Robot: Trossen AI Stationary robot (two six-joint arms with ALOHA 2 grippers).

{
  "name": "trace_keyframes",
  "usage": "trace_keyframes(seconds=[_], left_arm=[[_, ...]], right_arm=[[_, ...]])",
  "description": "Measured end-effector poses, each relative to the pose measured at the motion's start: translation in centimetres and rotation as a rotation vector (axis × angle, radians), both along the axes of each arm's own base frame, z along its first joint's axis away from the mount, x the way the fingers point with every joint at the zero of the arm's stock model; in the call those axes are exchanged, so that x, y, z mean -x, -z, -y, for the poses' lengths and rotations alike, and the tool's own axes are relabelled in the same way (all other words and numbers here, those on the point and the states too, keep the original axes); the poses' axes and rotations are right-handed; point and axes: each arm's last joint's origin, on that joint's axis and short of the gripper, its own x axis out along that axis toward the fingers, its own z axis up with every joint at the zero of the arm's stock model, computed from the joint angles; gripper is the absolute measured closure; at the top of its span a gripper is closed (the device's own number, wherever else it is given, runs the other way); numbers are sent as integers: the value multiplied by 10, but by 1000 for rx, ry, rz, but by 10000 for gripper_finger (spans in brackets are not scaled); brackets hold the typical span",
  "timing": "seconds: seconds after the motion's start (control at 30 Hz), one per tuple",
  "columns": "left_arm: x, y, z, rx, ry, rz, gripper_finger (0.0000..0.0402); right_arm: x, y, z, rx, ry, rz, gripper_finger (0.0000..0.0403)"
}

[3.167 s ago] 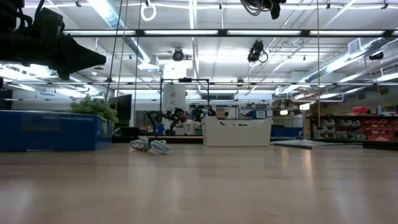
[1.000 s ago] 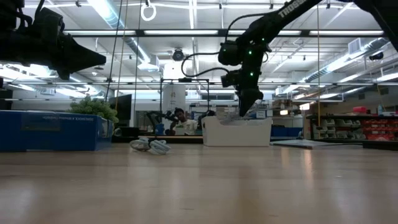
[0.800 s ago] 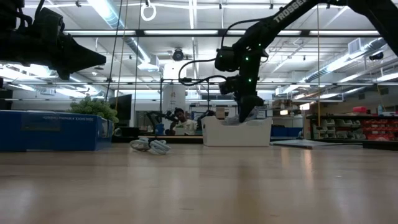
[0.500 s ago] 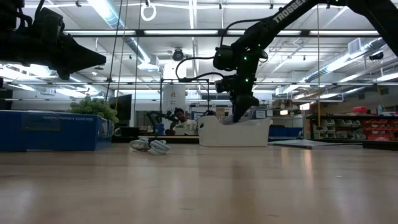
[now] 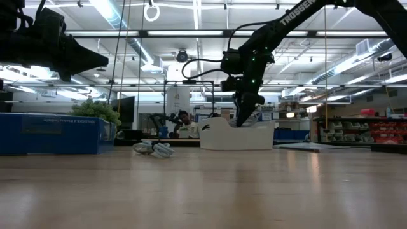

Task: Pick and place USB-C Cables
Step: Put the white USB cable into the white bin

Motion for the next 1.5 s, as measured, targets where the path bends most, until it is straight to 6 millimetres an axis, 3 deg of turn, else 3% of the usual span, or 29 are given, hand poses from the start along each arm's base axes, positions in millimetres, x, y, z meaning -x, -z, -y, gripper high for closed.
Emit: trace_keyframes(seconds=[0.2,0.4,0.67,0.83,1.07,1.27,1.5], left_arm=[[0,0,0,1,0,0,358],[0,0,0,0,0,0,358],[0,0,0,0,0,0,358],[0,0,0,0,0,0,358],[0,0,0,0,0,0,358],[0,0,0,0,0,0,358],[0,0,0,0,0,0,358]], right_arm=[[0,0,0,-12,10,6,278],[4,-3,0,-69,146,-8,236],[-2,-37,6,-75,209,51,222],[-9,-50,9,-98,212,167,255],[-7,-34,10,-123,249,164,389],[1,-14,8,-123,306,88,378],[11,14,4,-121,337,27,397]])
